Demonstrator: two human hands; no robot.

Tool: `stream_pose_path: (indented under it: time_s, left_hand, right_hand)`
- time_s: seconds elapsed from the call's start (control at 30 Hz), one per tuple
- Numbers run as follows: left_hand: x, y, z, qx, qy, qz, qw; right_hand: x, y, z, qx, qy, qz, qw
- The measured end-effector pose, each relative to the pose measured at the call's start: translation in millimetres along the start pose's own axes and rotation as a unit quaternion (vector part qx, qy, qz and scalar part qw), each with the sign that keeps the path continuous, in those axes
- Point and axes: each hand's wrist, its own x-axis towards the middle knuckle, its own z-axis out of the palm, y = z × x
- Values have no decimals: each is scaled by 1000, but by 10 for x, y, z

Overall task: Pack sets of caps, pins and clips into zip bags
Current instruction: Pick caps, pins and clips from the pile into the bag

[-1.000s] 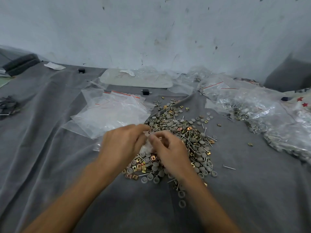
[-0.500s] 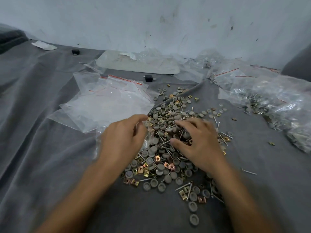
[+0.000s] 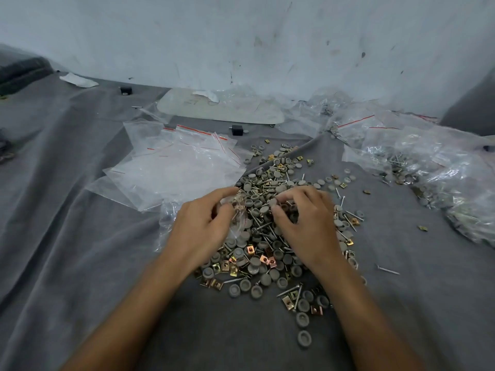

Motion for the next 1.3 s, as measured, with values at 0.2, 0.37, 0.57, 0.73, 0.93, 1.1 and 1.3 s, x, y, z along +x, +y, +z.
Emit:
stream_pose_path:
  time_s: [0.2, 0.37, 0.57, 0.73, 0.93, 1.1, 1.3]
  left_hand:
    - [25, -10, -6, -36, -4, -2, 999]
    - [58, -73, 0, -40, 12, -14, 999]
    - [46, -75, 42, -23, 9, -4, 1000]
    - [49, -67, 61, -30, 11, 4, 999]
    - [43, -48, 60, -20, 14, 4, 1000]
    - [57, -36, 57, -17, 8, 11, 1000]
    - [60, -43, 57, -13, 11, 16, 1000]
  right_hand:
    - [-2, -379, 30, 75, -3, -81, 994]
    - [296, -319, -61, 87, -60, -54, 993]
    - [183, -83, -39, -26, -112, -67, 991]
    - [120, -108, 4, -69, -142, -84, 984]
    - [116, -179, 0, 15, -63, -39, 997]
    - [86, -348, 0, 157, -50, -32, 986]
    - [5, -527, 158, 108, -49, -89, 989]
